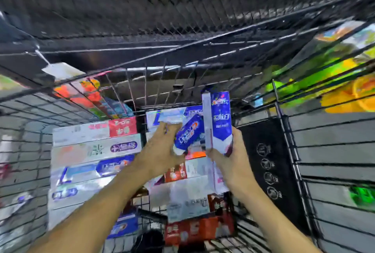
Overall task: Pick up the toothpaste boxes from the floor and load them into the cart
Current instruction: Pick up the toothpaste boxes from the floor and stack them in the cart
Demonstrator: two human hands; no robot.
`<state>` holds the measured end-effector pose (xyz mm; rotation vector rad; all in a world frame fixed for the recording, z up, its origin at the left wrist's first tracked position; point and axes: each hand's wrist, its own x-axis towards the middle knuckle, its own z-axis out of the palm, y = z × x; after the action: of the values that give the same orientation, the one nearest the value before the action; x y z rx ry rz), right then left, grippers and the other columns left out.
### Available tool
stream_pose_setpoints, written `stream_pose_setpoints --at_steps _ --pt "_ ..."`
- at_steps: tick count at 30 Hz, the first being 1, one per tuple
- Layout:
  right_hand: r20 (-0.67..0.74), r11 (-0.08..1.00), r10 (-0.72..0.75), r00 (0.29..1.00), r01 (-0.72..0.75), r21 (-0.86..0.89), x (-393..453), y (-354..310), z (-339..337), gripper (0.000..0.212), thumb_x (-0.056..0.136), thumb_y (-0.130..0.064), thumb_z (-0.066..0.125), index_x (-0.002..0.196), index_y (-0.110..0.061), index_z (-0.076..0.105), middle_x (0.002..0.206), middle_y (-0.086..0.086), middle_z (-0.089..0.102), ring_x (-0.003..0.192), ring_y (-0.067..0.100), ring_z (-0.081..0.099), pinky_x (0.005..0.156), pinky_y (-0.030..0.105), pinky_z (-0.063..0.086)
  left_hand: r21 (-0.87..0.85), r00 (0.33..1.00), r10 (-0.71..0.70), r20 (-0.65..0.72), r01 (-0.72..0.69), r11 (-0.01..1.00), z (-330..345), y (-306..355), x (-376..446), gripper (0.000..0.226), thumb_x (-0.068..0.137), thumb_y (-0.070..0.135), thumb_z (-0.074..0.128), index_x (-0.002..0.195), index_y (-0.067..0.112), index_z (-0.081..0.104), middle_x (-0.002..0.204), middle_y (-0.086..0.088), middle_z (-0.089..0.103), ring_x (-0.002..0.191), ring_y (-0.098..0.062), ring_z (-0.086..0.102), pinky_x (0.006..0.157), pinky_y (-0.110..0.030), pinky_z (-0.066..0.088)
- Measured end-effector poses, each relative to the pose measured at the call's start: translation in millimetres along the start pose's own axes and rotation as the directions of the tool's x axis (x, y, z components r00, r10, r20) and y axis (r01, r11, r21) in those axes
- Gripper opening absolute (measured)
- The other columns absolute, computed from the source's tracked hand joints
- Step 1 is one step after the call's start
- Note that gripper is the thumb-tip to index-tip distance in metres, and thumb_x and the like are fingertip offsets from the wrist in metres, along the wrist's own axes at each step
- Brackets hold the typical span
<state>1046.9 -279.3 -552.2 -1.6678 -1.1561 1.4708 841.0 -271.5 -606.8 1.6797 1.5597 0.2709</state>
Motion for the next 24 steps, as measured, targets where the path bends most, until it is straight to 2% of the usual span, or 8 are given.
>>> stream_pose_setpoints --at_steps 3,5,8,12,14,17,21,24 --pt "-0.037 0.999 0.005 0.999 -0.006 -0.032 7.3 17.7 -5.2 0.055 0.08 -0.01 0.077 0.112 -0.043 0.048 0.098 -0.028 0.067 0.088 -0.004 0.064 0.071 0.029 0.056 0.149 0.996 0.073 0.054 -0.08 0.986 14.8 -7.4 17.6 0.081 0.078 0.039 0.073 0.147 0.011 0.042 0.126 -0.009 0.042 0.118 -0.026 0.049 0.104 -0.03 0.044" --pt "-0.057 0.999 0.016 0.998 -0.019 -0.051 10.9 25.9 -9.2 0.054 0.076 -0.015 0.074 0.115 -0.042 0.048 0.101 -0.022 0.068 0.093 0.003 0.066 0.077 0.035 0.057 0.231 0.986 0.144 0.088 -0.16 0.96 22.6 -10.1 29.0 0.084 0.078 0.03 0.072 0.151 0.008 0.038 0.132 -0.017 0.042 0.119 -0.033 0.05 0.099 -0.037 0.05" --pt "-0.067 0.999 0.012 0.998 -0.015 -0.051 17.3 33.1 -13.4 0.056 0.069 -0.02 0.07 0.12 -0.034 0.049 0.104 -0.014 0.069 0.096 0.01 0.067 0.083 0.039 0.056 0.421 0.979 0.182 0.093 -0.204 0.884 29.0 -5.1 46.9 0.083 0.083 0.026 0.072 0.154 0.008 0.034 0.13 -0.019 0.045 0.115 -0.035 0.049 0.092 -0.039 0.049" --pt "-0.045 0.999 0.031 0.999 -0.032 -0.042 21.4 37.1 -18.9 0.055 0.07 -0.018 0.07 0.12 -0.032 0.051 0.102 -0.01 0.071 0.091 0.012 0.068 0.078 0.038 0.054 0.638 0.944 0.329 0.003 -0.255 0.726 36.6 -6.9 58.9 0.08 0.061 0.029 0.09 0.132 0.007 0.06 0.106 -0.013 0.062 0.094 -0.033 0.055 0.076 -0.041 0.044" --pt "-0.015 0.998 0.031 0.999 -0.032 -0.055 21.2 37.5 -22.8 0.055 0.076 -0.011 0.073 0.121 -0.032 0.051 0.105 -0.01 0.072 0.096 0.013 0.069 0.082 0.037 0.055 0.655 0.916 0.389 -0.096 -0.236 0.718 38.9 -13.3 57.3 0.074 0.056 0.029 0.092 0.123 0.01 0.066 0.103 -0.012 0.061 0.094 -0.031 0.048 0.076 -0.042 0.033" --pt "0.029 0.996 0.036 0.999 -0.033 -0.087 19.4 36.9 -27.4 0.057 0.083 -0.001 0.074 0.122 -0.034 0.05 0.103 -0.014 0.072 0.092 0.008 0.07 0.073 0.032 0.054 0.642 0.903 0.381 -0.197 -0.175 0.747 34.4 -18.3 48.8 0.075 0.062 0.038 0.09 0.127 0.014 0.061 0.111 -0.014 0.059 0.101 -0.031 0.043 0.083 -0.043 0.03" --pt "0.064 0.99 0.024 0.998 -0.014 -0.139 18.1 37.7 -33.7 0.059 0.083 -0.002 0.076 0.124 -0.035 0.05 0.106 -0.02 0.071 0.097 0.003 0.069 0.081 0.03 0.052 0.612 0.925 0.263 -0.275 -0.043 0.79 21.5 -35.7 30.5 0.081 0.066 0.049 0.087 0.131 0.017 0.053 0.129 -0.016 0.053 0.115 -0.034 0.045 0.097 -0.048 0.034" --pt "0.108 0.973 -0.005 0.994 0.03 -0.228 18.5 39.9 -34.6 0.063 0.081 -0.003 0.075 0.116 -0.05 0.051 0.107 -0.018 0.069 0.101 0.005 0.066 0.087 0.035 0.053 0.536 0.927 0.151 -0.344 0.061 0.842 11.7 -58.9 12.9 0.086 0.069 0.055 0.085 0.137 0.014 0.051 0.138 -0.019 0.049 0.124 -0.039 0.047 0.102 -0.053 0.035"
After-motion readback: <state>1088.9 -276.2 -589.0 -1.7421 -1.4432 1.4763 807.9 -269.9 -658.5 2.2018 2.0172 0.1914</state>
